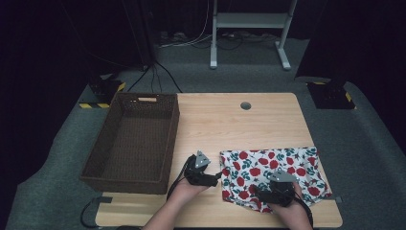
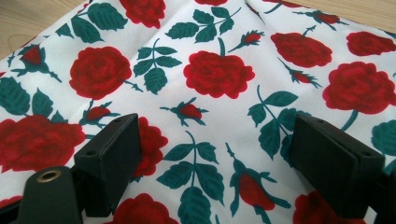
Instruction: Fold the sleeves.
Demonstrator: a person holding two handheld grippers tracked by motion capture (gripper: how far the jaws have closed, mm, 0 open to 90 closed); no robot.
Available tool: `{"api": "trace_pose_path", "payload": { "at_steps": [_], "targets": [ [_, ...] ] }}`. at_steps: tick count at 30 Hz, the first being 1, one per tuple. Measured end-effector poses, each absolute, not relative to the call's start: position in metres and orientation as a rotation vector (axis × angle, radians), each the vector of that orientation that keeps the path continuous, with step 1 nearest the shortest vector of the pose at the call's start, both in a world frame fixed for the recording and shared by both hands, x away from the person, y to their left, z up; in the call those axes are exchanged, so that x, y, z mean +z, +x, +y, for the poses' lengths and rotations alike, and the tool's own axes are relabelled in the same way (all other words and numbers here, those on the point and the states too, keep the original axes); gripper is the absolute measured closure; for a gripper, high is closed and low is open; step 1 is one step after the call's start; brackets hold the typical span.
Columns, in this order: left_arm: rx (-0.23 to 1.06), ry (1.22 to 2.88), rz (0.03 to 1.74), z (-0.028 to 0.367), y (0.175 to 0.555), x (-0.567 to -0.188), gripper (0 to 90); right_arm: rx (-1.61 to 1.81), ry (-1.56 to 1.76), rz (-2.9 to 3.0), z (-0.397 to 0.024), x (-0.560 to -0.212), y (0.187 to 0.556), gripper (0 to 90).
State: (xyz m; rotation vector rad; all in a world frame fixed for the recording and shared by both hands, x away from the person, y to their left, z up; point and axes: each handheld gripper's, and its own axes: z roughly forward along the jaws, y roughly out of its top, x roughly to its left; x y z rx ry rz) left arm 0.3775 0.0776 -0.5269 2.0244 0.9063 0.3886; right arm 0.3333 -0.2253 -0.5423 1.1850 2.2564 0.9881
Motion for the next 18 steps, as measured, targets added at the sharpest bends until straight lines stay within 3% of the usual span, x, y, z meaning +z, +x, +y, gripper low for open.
{"api": "trace_pose_path", "payload": {
  "at_steps": [18],
  "targets": [
    [0.388,2.008,0.955,0.050,0.416,-0.515,11.5,0.989,1.183,2.256,-0.225,-0.542,0.333,16.5]
  ]
}}
